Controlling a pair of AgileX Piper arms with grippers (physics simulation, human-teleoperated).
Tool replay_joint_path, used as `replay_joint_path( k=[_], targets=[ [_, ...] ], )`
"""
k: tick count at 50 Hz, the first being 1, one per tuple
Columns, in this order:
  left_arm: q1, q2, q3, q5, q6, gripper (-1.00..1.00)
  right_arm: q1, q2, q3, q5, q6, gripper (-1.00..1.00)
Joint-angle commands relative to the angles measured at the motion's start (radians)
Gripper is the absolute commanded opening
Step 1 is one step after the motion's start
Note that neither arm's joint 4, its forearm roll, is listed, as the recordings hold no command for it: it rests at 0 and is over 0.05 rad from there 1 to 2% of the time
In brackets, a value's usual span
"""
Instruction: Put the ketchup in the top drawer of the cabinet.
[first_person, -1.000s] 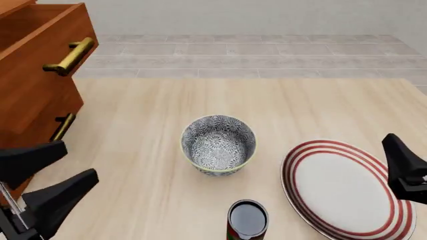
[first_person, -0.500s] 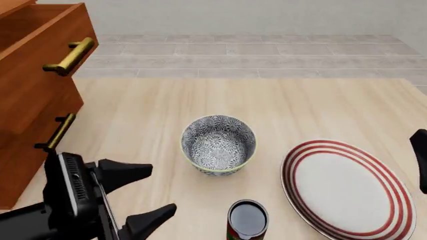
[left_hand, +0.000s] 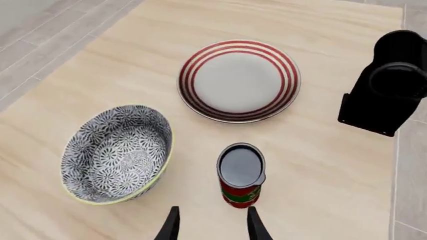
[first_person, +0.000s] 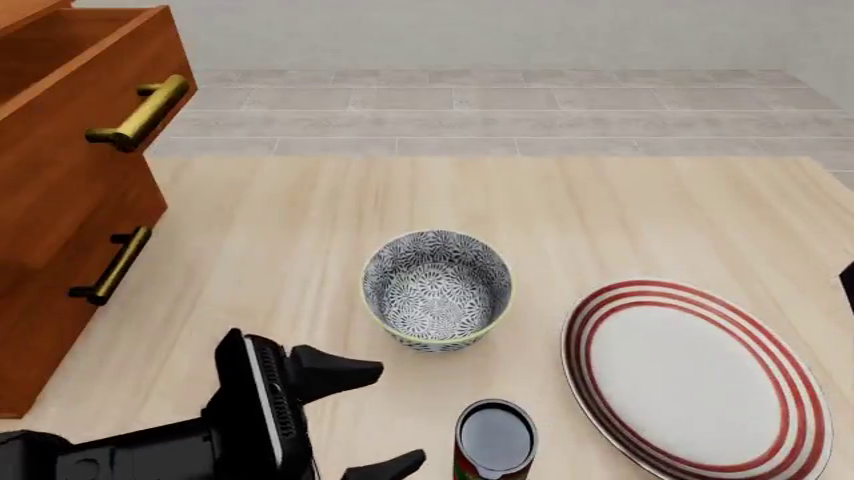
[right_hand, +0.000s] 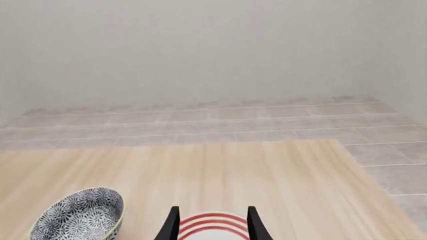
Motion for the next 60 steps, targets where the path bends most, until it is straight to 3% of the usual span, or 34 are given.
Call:
replay_joint_path(
  k=[1, 22, 60],
  targets=[
    [-0.016, 0.161, -0.029, -0.091, 0.029, 1.0, -0.001, -0.004, -0.03, 0.022, 0.013, 1.0],
    [-0.065, 0.301, -0.04, -0.16, -0.048, 1.0, 0.002, -0.004, -0.013, 0.008, 0.016, 1.0],
    [-0.06, 0.487, -0.087, -0.275, -0.04, 1.0, 0.012, -0.004, 0.001, 0.006, 0.015, 1.0]
  ],
)
